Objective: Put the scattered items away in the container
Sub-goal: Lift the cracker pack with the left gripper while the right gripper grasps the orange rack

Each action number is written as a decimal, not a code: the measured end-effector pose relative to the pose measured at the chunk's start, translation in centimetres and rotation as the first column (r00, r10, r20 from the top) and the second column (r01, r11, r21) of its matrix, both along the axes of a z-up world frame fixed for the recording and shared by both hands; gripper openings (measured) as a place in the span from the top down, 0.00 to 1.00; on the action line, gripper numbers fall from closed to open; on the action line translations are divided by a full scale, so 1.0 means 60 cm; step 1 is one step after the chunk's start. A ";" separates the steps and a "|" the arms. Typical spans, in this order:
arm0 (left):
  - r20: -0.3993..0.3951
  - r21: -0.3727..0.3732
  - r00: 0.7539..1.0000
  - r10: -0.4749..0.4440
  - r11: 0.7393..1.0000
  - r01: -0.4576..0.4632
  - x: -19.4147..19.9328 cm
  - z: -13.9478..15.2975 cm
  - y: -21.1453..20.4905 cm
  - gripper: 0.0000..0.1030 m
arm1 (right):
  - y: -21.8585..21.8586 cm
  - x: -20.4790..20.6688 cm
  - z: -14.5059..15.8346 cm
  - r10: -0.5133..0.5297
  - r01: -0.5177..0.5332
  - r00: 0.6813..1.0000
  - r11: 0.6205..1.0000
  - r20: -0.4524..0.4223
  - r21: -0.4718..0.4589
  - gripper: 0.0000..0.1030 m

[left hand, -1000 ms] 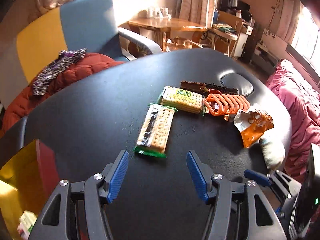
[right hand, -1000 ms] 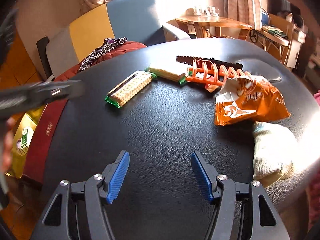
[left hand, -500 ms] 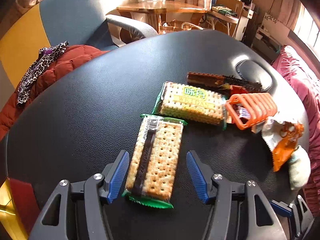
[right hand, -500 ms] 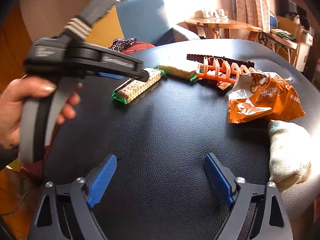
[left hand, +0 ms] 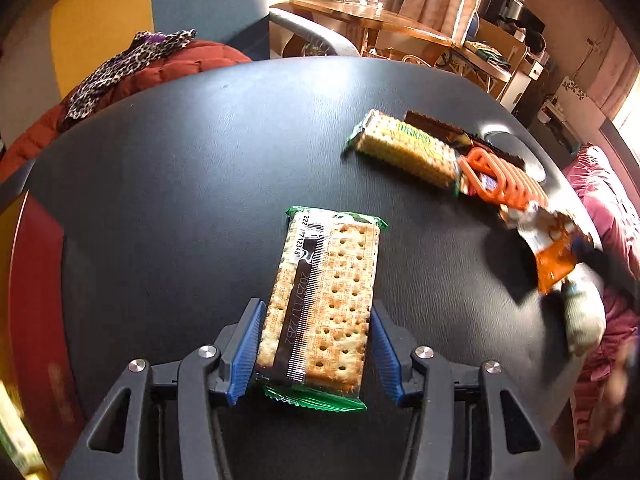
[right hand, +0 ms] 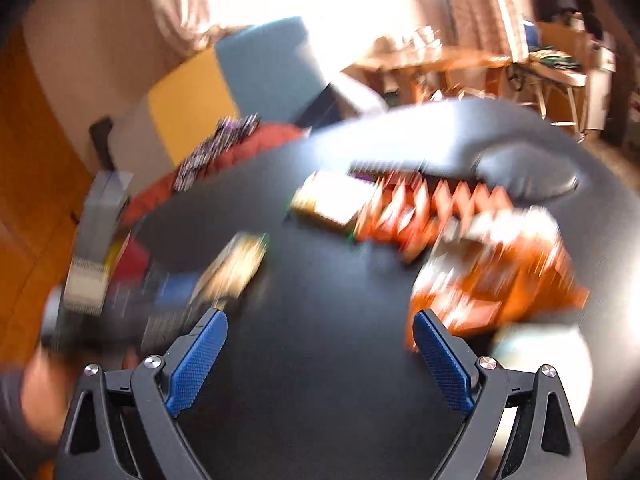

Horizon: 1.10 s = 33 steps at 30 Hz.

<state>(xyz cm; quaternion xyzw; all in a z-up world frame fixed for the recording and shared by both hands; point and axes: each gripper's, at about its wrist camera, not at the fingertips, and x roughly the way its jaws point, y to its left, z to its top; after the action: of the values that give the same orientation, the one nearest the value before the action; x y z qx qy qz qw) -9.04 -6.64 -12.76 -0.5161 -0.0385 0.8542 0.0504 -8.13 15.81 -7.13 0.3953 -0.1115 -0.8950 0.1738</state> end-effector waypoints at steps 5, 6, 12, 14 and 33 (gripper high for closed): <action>0.004 0.035 1.000 0.022 0.999 -0.022 0.065 0.000 -0.013 0.49 | 0.034 -0.102 0.019 -0.073 0.076 0.995 0.995 0.063 -0.057 0.08; 0.004 0.038 1.000 0.021 0.999 -0.021 0.075 0.001 -0.014 0.49 | 0.041 -0.121 0.017 -0.090 0.095 0.992 0.994 0.083 -0.056 0.08; -0.004 0.045 1.000 0.012 0.999 -0.012 0.109 0.004 -0.026 0.49 | 0.086 -0.206 -0.018 -0.081 0.124 0.958 0.982 0.274 -0.142 0.08; -0.007 0.052 1.000 0.013 0.999 -0.013 0.113 0.004 -0.027 0.49 | 0.095 -0.215 -0.020 -0.100 0.139 0.952 0.983 0.289 -0.119 0.08; -0.017 0.055 1.000 0.015 0.998 -0.014 0.116 0.000 -0.028 0.48 | 0.121 -0.263 -0.055 0.187 -0.034 0.899 0.931 0.395 -0.365 0.00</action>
<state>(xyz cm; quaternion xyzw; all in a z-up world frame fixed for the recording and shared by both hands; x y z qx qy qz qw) -2.06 -8.34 -12.75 -0.5068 -0.0651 0.8576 0.0588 -23.90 23.08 -10.45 0.5484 -0.2803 -0.7423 0.2640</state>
